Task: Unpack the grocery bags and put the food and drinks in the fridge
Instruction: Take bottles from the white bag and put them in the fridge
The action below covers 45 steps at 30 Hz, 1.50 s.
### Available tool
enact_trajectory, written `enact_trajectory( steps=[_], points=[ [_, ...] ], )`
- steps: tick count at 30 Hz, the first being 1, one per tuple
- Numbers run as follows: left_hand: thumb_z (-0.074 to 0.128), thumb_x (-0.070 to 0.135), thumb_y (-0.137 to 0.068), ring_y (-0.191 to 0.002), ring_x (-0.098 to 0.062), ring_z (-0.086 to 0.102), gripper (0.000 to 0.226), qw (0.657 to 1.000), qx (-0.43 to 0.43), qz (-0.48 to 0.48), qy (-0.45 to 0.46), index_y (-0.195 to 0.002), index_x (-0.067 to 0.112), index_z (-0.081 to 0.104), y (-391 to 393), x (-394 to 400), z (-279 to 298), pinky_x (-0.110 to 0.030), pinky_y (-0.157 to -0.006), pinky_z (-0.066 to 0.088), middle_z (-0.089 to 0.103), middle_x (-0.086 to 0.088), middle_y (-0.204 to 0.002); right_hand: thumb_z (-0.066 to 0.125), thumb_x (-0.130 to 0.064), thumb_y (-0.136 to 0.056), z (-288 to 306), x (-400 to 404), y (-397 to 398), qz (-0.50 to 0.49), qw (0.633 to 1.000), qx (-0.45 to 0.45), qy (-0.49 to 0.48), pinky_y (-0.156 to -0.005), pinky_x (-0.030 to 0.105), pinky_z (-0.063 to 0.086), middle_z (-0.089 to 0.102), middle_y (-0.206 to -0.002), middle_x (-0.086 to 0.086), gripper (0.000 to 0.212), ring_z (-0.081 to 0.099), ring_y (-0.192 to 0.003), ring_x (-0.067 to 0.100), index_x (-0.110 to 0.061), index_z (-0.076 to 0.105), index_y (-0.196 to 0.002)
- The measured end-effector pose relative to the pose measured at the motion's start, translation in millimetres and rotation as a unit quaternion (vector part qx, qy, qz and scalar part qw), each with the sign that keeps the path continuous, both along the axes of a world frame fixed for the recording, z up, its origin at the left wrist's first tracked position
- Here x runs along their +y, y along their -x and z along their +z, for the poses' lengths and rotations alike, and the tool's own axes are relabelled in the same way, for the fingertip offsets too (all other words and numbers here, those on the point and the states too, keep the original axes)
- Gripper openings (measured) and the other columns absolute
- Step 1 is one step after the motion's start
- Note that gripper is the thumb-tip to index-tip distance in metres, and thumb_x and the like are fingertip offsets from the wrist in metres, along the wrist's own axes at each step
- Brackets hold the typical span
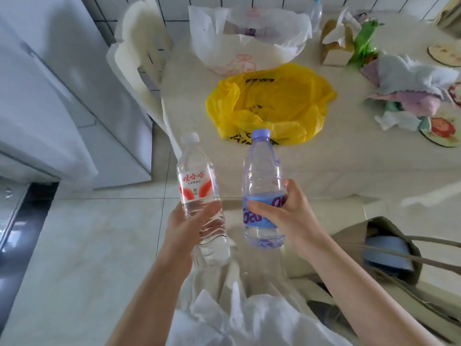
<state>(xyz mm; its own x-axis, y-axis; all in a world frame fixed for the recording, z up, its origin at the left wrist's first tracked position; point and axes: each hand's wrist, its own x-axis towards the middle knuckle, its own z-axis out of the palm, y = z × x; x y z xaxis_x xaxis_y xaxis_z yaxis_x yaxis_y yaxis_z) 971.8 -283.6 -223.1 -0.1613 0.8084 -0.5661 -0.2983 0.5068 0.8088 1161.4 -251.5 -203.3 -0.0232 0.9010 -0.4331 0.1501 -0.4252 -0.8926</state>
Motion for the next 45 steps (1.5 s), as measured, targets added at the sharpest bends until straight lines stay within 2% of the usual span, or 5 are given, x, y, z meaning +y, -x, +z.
enact_trajectory(
  steps=[9, 15, 26, 35, 45],
  points=[
    [0.085, 0.022, -0.066, -0.076, -0.026, 0.073, 0.044, 0.994, 0.034, 0.102, -0.002, -0.106, 0.012, 0.068, 51.2, -128.0, 2.3, -0.036, -0.065, 0.056, 0.075, -0.011, -0.088, 0.084, -0.048, -0.04, -10.9, -80.5, 61.8, 0.118, 0.991, -0.05, 0.033, -0.078, 0.041, 0.059, 0.069, -0.099, 0.002, 0.083, 0.07, -0.087, 0.017, -0.019, 0.052, -0.111],
    [0.084, 0.027, -0.058, -0.075, -0.022, 0.073, 0.051, 0.981, 0.061, 0.179, 0.034, -0.105, 0.014, 0.067, 122.6, -192.6, -3.3, -0.031, -0.066, 0.057, 0.076, -0.006, -0.085, 0.086, -0.021, -0.065, -20.7, -124.0, 147.9, 0.182, 0.98, -0.053, 0.05, -0.062, 0.017, 0.051, 0.065, -0.097, -0.002, 0.06, 0.066, -0.085, 0.009, -0.021, 0.048, -0.111],
    [0.089, 0.033, -0.053, -0.087, -0.025, 0.071, 0.061, 0.962, 0.107, 0.241, 0.078, -0.107, 0.019, 0.066, 295.7, -284.2, -20.4, -0.039, -0.078, 0.056, 0.075, -0.004, -0.092, 0.086, -0.024, -0.066, -37.2, -193.7, 334.0, 0.262, 0.96, -0.069, 0.071, -0.067, 0.021, 0.055, 0.063, -0.102, -0.001, 0.062, 0.064, -0.091, 0.012, -0.022, 0.045, -0.112],
    [0.084, 0.022, -0.07, -0.087, -0.026, 0.071, 0.037, 0.946, 0.088, 0.297, 0.1, -0.103, 0.023, 0.066, 387.8, -277.3, -30.3, -0.044, -0.082, 0.057, 0.075, -0.001, -0.09, 0.086, -0.023, -0.066, -34.9, -176.2, 432.9, 0.305, 0.947, -0.091, 0.049, -0.06, 0.015, 0.052, 0.062, -0.102, -0.001, 0.063, 0.063, -0.086, 0.007, -0.018, 0.045, -0.113],
    [0.082, 0.027, -0.072, -0.089, -0.021, 0.071, 0.038, 0.947, 0.109, 0.29, 0.083, -0.106, 0.026, 0.065, 507.4, -168.2, -16.0, -0.04, -0.079, 0.056, 0.075, 0.003, -0.094, 0.085, -0.02, -0.068, -35.5, -77.9, 548.3, 0.297, 0.95, -0.09, 0.038, -0.054, 0.011, 0.049, 0.062, -0.099, 0.001, 0.059, 0.062, -0.081, 0.005, -0.015, 0.045, -0.11]
  ],
)
